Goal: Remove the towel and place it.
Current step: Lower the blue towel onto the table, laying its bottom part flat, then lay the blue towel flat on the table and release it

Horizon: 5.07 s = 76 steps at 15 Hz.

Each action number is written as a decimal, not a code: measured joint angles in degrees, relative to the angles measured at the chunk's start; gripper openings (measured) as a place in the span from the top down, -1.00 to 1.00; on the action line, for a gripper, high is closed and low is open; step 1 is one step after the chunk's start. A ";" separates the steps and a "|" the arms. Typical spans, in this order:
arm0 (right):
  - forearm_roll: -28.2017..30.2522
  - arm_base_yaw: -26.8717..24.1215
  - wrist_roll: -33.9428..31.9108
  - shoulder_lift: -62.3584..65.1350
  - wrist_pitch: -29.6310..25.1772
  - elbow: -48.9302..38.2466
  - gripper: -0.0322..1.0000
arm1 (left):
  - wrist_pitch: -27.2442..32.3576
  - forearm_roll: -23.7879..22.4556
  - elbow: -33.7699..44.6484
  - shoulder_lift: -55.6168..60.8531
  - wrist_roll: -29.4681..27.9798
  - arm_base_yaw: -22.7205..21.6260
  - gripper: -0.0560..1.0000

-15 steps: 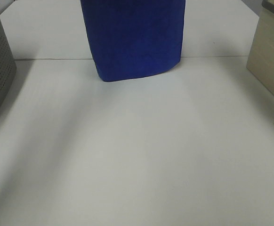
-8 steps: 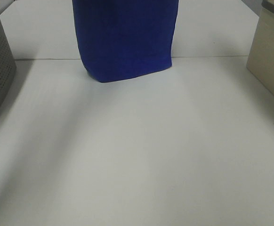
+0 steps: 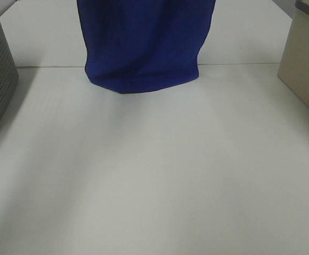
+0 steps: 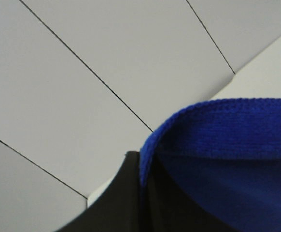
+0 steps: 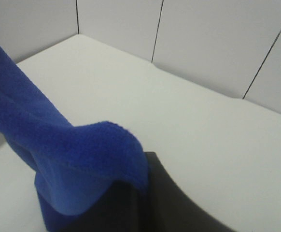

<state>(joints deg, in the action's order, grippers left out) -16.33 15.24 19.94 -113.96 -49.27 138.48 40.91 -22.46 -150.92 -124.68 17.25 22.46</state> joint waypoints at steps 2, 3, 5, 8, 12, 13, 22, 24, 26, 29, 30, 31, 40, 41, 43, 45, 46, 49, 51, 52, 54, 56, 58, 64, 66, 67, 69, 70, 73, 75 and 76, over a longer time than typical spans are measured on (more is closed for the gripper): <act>-0.52 0.00 -1.38 1.83 -6.53 0.00 0.90 | 10.54 1.83 0.00 2.86 0.00 0.86 0.89; -1.60 0.00 -1.78 2.69 -8.88 0.00 0.90 | 15.18 2.18 0.00 4.07 0.00 1.03 0.89; -3.72 0.00 -3.04 4.01 -12.72 0.00 0.90 | 21.94 3.44 0.00 6.30 0.00 1.03 0.89; -7.16 0.00 -5.73 6.70 -20.45 0.06 0.90 | 28.65 5.21 0.00 10.20 0.00 1.09 0.89; -8.19 0.00 -8.54 7.22 -20.86 0.06 0.90 | 28.71 11.06 2.58 12.49 -0.34 1.09 0.89; -8.59 0.00 -8.77 7.39 -20.86 0.06 0.90 | 28.71 11.40 3.95 13.18 -0.52 1.15 0.89; -11.86 0.00 -9.05 23.15 -20.80 -30.88 0.90 | 28.93 19.48 39.48 31.68 -5.39 1.26 0.89; -11.86 0.00 -8.94 26.81 -20.74 -38.90 0.90 | 28.99 23.15 46.41 34.66 -5.16 1.26 0.89; -11.86 0.00 -8.71 29.45 -20.68 -45.03 0.90 | 28.93 25.50 51.62 36.84 -4.53 1.26 0.89; -11.86 0.00 -8.48 36.38 -20.63 -59.19 0.90 | 28.88 28.07 63.14 41.71 -3.95 1.26 0.89; -12.20 0.11 -8.48 38.90 -20.57 -63.94 0.90 | 28.82 29.16 66.75 43.60 -3.90 1.26 0.89; -13.06 0.11 -8.42 43.20 -20.51 -71.22 0.90 | 28.76 33.00 72.88 48.19 -3.84 1.26 0.89; -12.89 0.23 -8.42 58.96 -20.23 -80.39 0.90 | 28.07 44.35 86.69 60.56 -0.40 1.49 0.89; -12.72 0.23 -8.48 60.16 -20.23 -82.96 0.90 | 28.02 45.89 89.27 60.85 -0.40 2.01 0.89; -11.57 0.23 -8.88 62.45 -20.28 -87.83 0.90 | 27.90 46.75 92.93 61.25 -0.40 6.47 0.89; -11.00 0.23 -10.54 66.46 -20.57 -93.33 0.90 | 28.13 46.29 95.23 61.42 -1.49 16.04 0.89; -11.69 0.23 -10.60 68.18 -20.57 -94.19 0.90 | 28.25 46.24 95.40 61.42 -2.64 18.96 0.89; -12.55 0.23 -12.15 74.03 -20.63 -96.94 0.90 | 28.25 46.75 97.52 61.42 -6.53 23.84 0.89; -12.95 0.23 -14.44 76.66 -20.68 -99.81 0.90 | 28.25 48.59 101.99 61.42 -8.59 26.24 0.89; -13.52 0.23 -14.95 77.35 -20.68 -101.01 0.90 | 28.19 49.56 103.48 61.42 -9.28 26.59 0.89; -14.61 0.23 -15.13 77.58 -20.68 -102.85 0.90 | 28.02 50.13 104.91 61.42 -9.97 26.59 0.89; -14.44 0.23 -15.13 77.58 -20.63 -105.83 0.90 | 27.90 50.19 105.25 61.42 -9.97 26.59 0.89; -14.55 0.23 -16.10 77.58 -20.57 -108.75 0.90 | 27.73 50.25 106.11 61.02 -9.97 26.59 0.89; -16.33 0.23 -19.48 74.08 -20.51 -114.25 0.90 | 26.99 51.57 109.72 51.45 -9.11 26.59 0.89; -15.76 0.23 -19.48 70.70 -20.51 -114.53 0.90 | 26.47 52.65 110.12 48.64 -7.51 26.59 0.89; -15.47 0.23 -19.48 68.53 -20.51 -114.53 0.90 | 26.18 52.83 110.24 47.10 -6.82 26.59 0.89; -15.36 0.23 -19.48 64.29 -20.51 -114.53 0.90 | 26.01 53.00 110.29 45.21 -5.79 26.59 0.89; -15.30 0.23 -19.48 62.40 -20.51 -114.53 0.90 | 25.84 53.06 110.29 44.81 -5.61 26.59 0.89; -15.30 0.23 -19.48 56.89 -20.45 -114.53 0.90 | 25.78 53.06 110.29 43.20 -5.56 26.59 0.89; -15.30 0.23 -19.48 53.57 -20.40 -114.53 0.90 | 25.38 53.34 110.29 40.34 -4.18 26.59 0.89; -15.30 0.23 -19.08 50.19 -20.40 -114.53 0.90 | 25.10 54.43 110.29 36.61 -2.46 26.59 0.89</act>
<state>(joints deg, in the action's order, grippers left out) -31.63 15.47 0.86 -63.77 -69.67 23.95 66.00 31.97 -40.62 -88.06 14.78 49.05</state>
